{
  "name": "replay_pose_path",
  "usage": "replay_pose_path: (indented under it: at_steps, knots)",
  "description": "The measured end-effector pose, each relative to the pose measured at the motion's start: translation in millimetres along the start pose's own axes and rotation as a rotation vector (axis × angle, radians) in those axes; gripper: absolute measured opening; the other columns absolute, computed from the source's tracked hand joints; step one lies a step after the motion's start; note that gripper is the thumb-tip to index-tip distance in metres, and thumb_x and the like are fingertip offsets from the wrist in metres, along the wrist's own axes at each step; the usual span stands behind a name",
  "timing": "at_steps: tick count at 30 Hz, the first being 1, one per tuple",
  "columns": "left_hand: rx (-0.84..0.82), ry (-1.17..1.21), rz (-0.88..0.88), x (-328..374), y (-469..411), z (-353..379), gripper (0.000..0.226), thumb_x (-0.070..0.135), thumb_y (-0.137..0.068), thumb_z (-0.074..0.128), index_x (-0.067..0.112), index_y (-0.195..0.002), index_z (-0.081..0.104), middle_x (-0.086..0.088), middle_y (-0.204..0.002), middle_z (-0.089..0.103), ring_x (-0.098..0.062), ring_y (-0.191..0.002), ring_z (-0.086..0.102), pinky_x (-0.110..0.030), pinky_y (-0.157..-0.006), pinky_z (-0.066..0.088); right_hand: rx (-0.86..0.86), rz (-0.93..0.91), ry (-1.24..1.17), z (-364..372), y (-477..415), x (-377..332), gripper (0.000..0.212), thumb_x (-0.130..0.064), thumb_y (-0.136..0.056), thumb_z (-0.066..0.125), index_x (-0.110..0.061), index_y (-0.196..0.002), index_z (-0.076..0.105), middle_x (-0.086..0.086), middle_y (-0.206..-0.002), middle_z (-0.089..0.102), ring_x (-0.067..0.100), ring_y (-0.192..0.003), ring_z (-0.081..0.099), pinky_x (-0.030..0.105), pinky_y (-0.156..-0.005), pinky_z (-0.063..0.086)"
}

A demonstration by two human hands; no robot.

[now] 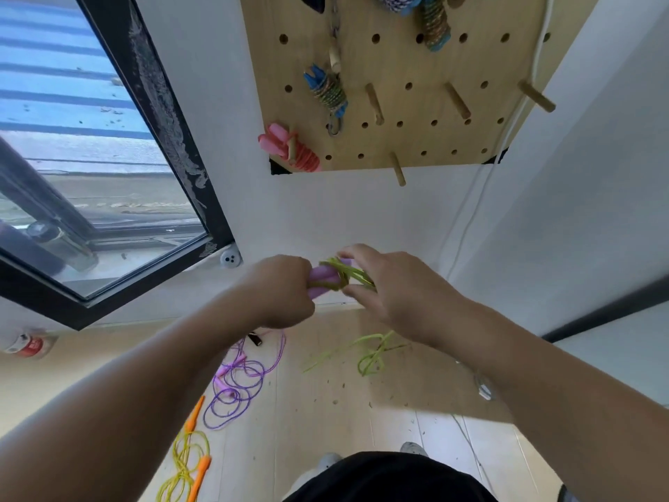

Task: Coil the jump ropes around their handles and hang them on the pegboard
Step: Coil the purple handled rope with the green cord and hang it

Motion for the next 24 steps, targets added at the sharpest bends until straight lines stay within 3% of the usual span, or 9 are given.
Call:
replay_pose_path:
  at_steps: [2, 4, 8, 10, 12, 14, 18, 22, 24]
  knots:
    - [0.053, 0.098, -0.037, -3.5, -1.1, -8.5, 0.017, 0.029, -0.088, 0.06, 0.024, -0.08, 0.046, 0.002, -0.079, 0.055, -0.017, -0.071, 0.052, -0.03, -0.059, 0.037, 0.068, 0.066, -0.072, -1.6, 8.7, 10.7, 0.031, -0.04, -0.105, 0.045, -0.029, -0.134, 0.053, -0.004, -0.099, 0.07, 0.018, -0.084, 0.062, 0.039, -0.076, 0.05]
    - [0.053, 0.26, -0.073, -3.5, -0.9, -5.9, 0.014, 0.02, -0.082, 0.064, 0.02, -0.08, 0.05, 0.0, -0.075, 0.056, -0.016, -0.066, 0.052, -0.028, -0.054, 0.035, 0.125, 0.061, 0.011, -0.2, 15.6, 16.1, 0.028, -0.037, -0.107, 0.04, -0.029, -0.127, 0.058, -0.006, -0.089, 0.066, 0.018, -0.078, 0.059, 0.041, -0.073, 0.049]
    - [-0.063, 0.781, -0.142, 8.9, 7.3, 18.2, 0.018, 0.003, -0.074, 0.07, 0.01, -0.077, 0.054, -0.006, -0.063, 0.051, -0.02, -0.051, 0.045, -0.022, -0.047, 0.035, 0.375, -0.057, 0.308, -14.9, 33.5, 12.1, 0.038, -0.027, -0.101, 0.051, -0.029, -0.136, 0.063, -0.005, -0.067, 0.049, 0.02, -0.057, 0.047, 0.031, -0.046, 0.037]
    - [-0.151, 1.023, -0.153, 19.2, 14.0, 27.4, 0.021, 0.002, -0.066, 0.072, 0.008, -0.077, 0.054, -0.01, -0.061, 0.051, -0.022, -0.05, 0.044, -0.029, -0.052, 0.039, 0.505, -0.114, 0.352, -23.5, 44.0, 12.1, 0.04, -0.022, -0.098, 0.058, -0.026, -0.138, 0.063, -0.003, -0.066, 0.049, 0.021, -0.055, 0.045, 0.03, -0.042, 0.036]
    - [-0.214, 1.203, -0.137, 30.8, 19.8, 31.9, 0.023, 0.004, -0.057, 0.067, 0.007, -0.075, 0.053, -0.014, -0.061, 0.051, -0.025, -0.05, 0.046, -0.033, -0.053, 0.041, 0.609, -0.159, 0.301, -30.4, 52.0, 12.1, 0.036, -0.026, -0.102, 0.056, -0.024, -0.137, 0.064, -0.004, -0.067, 0.052, 0.02, -0.058, 0.047, 0.033, -0.045, 0.039]
    - [-0.25, 1.341, -0.106, 41.9, 23.6, 32.1, 0.024, 0.001, -0.055, 0.063, 0.007, -0.074, 0.05, -0.013, -0.06, 0.048, -0.025, -0.051, 0.044, -0.032, -0.052, 0.04, 0.678, -0.137, 0.089, -36.9, 57.3, 14.7, 0.034, -0.032, -0.104, 0.051, -0.023, -0.133, 0.066, -0.007, -0.067, 0.053, 0.016, -0.061, 0.049, 0.034, -0.052, 0.043]
    - [-0.378, 1.629, -0.014, 62.0, 31.0, 25.2, 0.028, -0.008, -0.055, 0.054, 0.011, -0.072, 0.043, -0.008, -0.059, 0.04, -0.023, -0.048, 0.037, -0.028, -0.05, 0.034, 0.691, 0.025, -0.43, -37.2, 60.1, 28.0, 0.022, -0.03, -0.098, 0.059, -0.019, -0.11, 0.075, -0.01, -0.075, 0.066, 0.014, -0.071, 0.064, 0.034, -0.065, 0.052]
    - [-0.466, 1.739, 0.023, 68.5, 36.1, 24.6, 0.031, -0.004, -0.048, 0.06, 0.014, -0.069, 0.046, -0.006, -0.059, 0.035, -0.022, -0.05, 0.034, -0.027, -0.048, 0.033, 0.708, -0.087, -0.06, -50.8, 61.1, 8.4, 0.019, -0.025, -0.097, 0.063, -0.008, -0.092, 0.071, -0.007, -0.076, 0.065, 0.012, -0.068, 0.059, 0.023, -0.062, 0.046]
    - [-0.442, 1.727, 0.009, 64.6, 33.3, 25.9, 0.029, -0.005, -0.049, 0.059, 0.014, -0.068, 0.046, -0.007, -0.06, 0.036, -0.022, -0.049, 0.034, -0.027, -0.048, 0.033, 0.625, -0.008, -0.162, -50.5, 56.0, 12.4, 0.017, -0.021, -0.097, 0.066, -0.009, -0.085, 0.063, -0.002, -0.07, 0.063, 0.017, -0.064, 0.061, 0.028, -0.057, 0.047]
Point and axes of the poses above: each hand's wrist, its own y-axis away from the middle knuckle, its own z-axis out of the palm, x = y × z, the point moved 9 cm from there along -y, towards the middle knuckle
